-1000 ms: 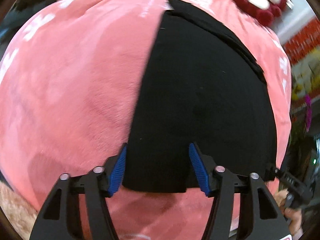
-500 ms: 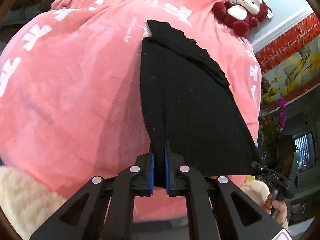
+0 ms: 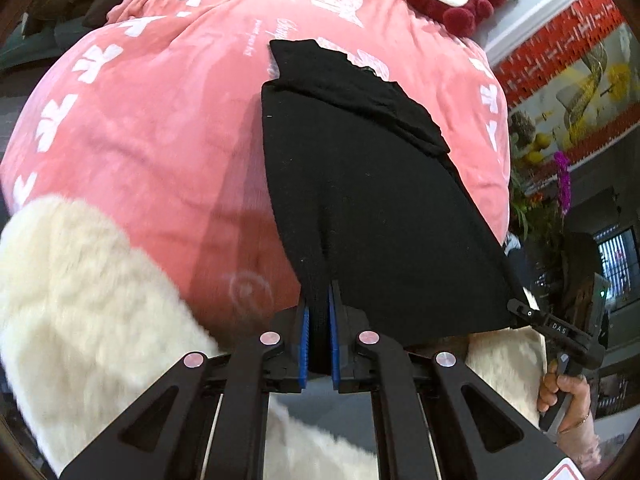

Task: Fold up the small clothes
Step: 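Lift the hem with both tools and fold it toward the collar, then release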

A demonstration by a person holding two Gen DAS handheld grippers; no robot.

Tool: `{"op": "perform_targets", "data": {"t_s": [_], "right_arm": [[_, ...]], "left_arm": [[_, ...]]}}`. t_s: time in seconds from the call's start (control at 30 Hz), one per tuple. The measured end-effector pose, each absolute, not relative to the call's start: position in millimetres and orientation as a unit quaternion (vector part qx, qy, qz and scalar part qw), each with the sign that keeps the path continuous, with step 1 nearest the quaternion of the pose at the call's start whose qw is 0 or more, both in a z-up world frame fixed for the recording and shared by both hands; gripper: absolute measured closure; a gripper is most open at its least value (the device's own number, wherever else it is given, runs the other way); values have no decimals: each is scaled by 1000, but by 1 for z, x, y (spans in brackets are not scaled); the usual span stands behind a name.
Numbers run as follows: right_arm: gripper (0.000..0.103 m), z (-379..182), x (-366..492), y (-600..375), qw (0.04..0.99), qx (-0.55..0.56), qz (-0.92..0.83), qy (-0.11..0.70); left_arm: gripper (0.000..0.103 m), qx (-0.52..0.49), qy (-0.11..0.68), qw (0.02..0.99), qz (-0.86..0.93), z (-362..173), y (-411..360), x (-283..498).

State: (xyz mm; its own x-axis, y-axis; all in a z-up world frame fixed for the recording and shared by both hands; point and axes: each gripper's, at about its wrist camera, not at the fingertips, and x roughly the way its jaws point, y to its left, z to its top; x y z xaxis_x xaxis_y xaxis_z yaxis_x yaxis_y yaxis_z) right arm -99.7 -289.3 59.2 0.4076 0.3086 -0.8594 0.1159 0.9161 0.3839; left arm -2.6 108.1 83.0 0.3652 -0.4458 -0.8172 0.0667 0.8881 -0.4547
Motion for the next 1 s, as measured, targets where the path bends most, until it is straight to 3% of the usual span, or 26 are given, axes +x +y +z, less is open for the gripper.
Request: {"op": "perform_targets", "data": {"t_s": [0.3, 0.57, 1.0], "right_arm": [[97, 64, -134, -276, 806, 164, 70, 564], [97, 88, -108, -293, 827, 187, 69, 525], [96, 139, 72, -305, 883, 182, 61, 428]], "left_arm": [[98, -162, 560, 798, -152, 86, 107, -37], [97, -165, 529, 817, -160, 112, 100, -15], [97, -101, 437, 881, -155, 167, 67, 138]]}}
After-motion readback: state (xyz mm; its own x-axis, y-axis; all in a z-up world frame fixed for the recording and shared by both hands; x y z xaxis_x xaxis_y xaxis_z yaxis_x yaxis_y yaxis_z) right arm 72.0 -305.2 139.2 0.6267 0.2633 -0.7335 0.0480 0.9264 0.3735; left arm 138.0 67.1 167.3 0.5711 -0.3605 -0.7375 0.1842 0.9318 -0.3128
